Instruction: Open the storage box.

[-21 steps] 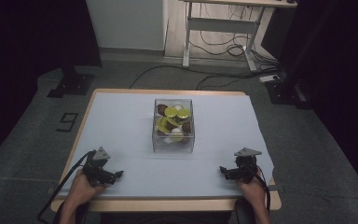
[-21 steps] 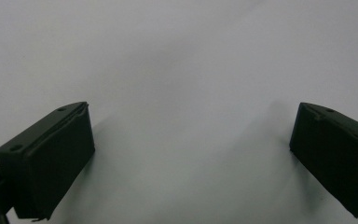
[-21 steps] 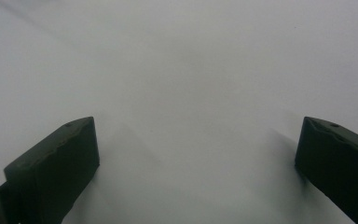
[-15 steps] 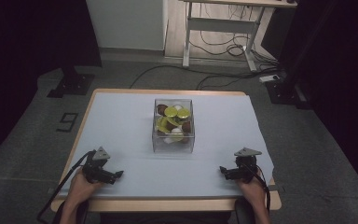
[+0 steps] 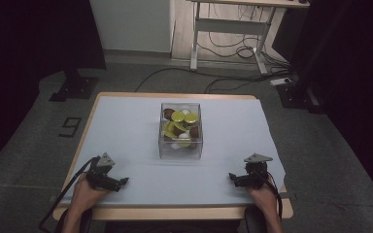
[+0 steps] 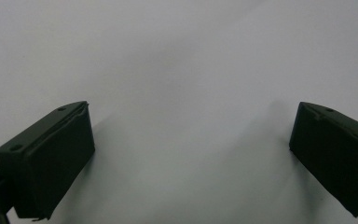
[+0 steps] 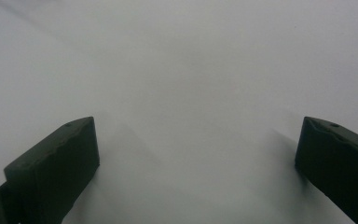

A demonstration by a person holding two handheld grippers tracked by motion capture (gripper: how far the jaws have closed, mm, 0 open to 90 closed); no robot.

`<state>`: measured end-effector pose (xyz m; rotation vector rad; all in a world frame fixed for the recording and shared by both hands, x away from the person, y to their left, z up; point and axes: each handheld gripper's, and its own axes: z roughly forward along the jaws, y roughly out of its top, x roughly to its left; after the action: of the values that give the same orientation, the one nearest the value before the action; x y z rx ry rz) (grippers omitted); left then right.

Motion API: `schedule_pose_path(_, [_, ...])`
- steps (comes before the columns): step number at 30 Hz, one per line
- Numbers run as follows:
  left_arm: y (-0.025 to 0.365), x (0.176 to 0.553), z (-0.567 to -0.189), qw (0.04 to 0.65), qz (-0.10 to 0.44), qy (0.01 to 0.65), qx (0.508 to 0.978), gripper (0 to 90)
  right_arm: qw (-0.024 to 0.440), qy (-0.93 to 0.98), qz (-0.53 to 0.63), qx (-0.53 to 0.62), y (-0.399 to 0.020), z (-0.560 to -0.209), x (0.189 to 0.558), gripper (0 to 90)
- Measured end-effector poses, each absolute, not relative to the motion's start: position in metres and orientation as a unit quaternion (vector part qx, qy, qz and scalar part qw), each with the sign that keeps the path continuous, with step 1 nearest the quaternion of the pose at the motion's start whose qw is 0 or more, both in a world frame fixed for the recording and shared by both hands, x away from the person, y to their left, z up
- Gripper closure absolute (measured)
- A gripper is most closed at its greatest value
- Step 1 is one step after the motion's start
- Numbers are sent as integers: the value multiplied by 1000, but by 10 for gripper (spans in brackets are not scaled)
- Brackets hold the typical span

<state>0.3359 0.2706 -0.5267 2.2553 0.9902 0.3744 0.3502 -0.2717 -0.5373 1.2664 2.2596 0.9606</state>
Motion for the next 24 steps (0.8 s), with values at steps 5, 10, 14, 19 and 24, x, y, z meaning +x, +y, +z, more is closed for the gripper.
schedule_pose_path(5, [270, 335, -526, 319, 143, 379, 857, 0, 188, 804, 340, 450, -271, -537, 350, 0])
schedule_pose_path(10, [267, 333, -524, 311, 147, 386, 856, 6, 189, 803, 338, 453, -271, -536, 350, 0])
schedule_pose_path(14, [260, 331, -522, 305, 149, 377, 862, 6, 189, 803, 332, 457, -269, -534, 349, 17])
schedule_pose_path(19, [252, 330, -517, 312, 149, 372, 862, 9, 187, 803, 337, 454, -267, -530, 347, 29])
schedule_pose_path(24, [248, 328, -512, 322, 147, 369, 859, 16, 187, 806, 345, 443, -263, -524, 345, 29])
